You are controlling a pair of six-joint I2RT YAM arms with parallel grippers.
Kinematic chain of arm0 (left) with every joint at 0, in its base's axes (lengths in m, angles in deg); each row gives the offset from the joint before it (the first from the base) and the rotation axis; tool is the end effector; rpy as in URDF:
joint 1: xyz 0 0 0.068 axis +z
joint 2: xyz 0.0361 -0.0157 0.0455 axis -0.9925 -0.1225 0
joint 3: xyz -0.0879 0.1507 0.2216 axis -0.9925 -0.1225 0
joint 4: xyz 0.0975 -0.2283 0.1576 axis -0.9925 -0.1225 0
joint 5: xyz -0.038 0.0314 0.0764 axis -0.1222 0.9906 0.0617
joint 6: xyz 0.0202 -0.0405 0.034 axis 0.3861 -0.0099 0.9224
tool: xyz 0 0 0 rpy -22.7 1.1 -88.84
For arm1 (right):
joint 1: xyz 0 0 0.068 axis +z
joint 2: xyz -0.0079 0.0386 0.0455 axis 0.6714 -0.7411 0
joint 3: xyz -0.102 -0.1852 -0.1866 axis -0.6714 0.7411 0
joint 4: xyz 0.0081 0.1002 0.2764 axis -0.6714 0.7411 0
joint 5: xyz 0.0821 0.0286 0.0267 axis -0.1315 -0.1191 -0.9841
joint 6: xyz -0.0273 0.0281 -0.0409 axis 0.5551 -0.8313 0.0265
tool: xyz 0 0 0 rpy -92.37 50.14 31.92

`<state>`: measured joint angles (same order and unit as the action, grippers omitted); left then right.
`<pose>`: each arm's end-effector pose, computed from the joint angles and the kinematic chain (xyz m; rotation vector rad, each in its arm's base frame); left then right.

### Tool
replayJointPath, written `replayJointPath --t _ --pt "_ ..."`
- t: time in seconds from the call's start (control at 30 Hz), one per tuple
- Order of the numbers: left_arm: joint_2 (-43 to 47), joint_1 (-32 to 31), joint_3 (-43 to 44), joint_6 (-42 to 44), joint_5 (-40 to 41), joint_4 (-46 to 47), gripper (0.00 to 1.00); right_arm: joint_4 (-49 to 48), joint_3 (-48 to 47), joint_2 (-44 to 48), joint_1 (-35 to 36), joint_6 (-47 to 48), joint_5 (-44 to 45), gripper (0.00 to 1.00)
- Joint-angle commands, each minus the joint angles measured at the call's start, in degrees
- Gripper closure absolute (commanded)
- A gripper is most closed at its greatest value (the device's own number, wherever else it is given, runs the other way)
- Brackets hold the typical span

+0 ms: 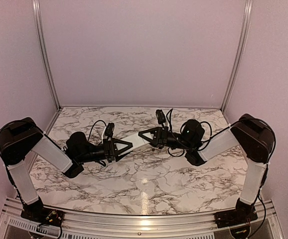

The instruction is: Unload the batteries from the remote control

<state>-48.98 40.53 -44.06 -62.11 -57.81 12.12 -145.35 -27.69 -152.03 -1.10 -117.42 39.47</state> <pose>0.2300 -0.2412 0.1436 0.2056 1.8540 -1.9149 0.2824 0.2813 0.1750 -0.3638 1.7632 1.9685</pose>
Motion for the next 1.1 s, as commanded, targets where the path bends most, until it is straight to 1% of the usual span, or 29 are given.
replayJointPath --t 0.0,0.1,0.23,0.37,0.43,0.47,0.53,0.6,0.77,0.87,0.97,1.07 --pt "-0.91 0.43 1.41 0.09 0.29 18.29 0.45 -2.88 -1.02 -1.20 0.12 -0.52 -0.72 1.00" --pt "-1.00 0.45 1.63 0.09 0.54 18.26 0.45 -2.88 -0.83 -1.20 0.09 -0.30 -0.51 1.00" --pt "-1.19 0.42 1.81 -0.05 0.80 18.31 0.54 -3.01 -0.61 -1.37 0.10 -0.28 0.07 1.00" --pt "-1.56 0.42 2.04 -0.21 0.65 18.34 0.68 -3.42 -0.61 -1.73 0.06 -0.39 0.12 1.00" --pt "-1.67 0.42 2.11 -0.21 0.73 18.64 0.79 -3.40 -0.61 -1.89 0.08 -0.33 0.12 1.00" --pt "-1.68 0.42 2.09 -0.30 0.78 18.66 0.86 -3.40 -0.56 -1.90 0.09 -0.29 0.12 1.00" --pt "-1.69 0.43 2.17 -0.42 0.73 18.57 0.92 -2.94 -0.47 -1.92 0.10 -0.04 0.24 1.00" --pt "-1.60 0.42 2.22 -0.69 0.73 18.19 0.96 -1.23 -0.51 -1.64 0.07 1.00 0.69 1.00" --pt "-1.77 0.42 2.51 -1.60 0.55 18.28 1.00 9.17 -0.54 0.81 0.12 6.51 3.55 0.99" --pt "-1.98 0.43 2.57 -2.17 0.37 18.78 1.00 12.38 -0.53 1.72 0.13 8.07 4.20 0.88" --pt "-2.20 0.42 2.67 -2.38 0.36 19.00 1.00 13.84 -0.48 2.02 0.14 8.72 4.16 0.69" --pt "-2.65 0.42 2.70 -2.56 0.41 19.30 1.00 14.37 -0.26 2.30 0.14 9.05 4.04 0.57"
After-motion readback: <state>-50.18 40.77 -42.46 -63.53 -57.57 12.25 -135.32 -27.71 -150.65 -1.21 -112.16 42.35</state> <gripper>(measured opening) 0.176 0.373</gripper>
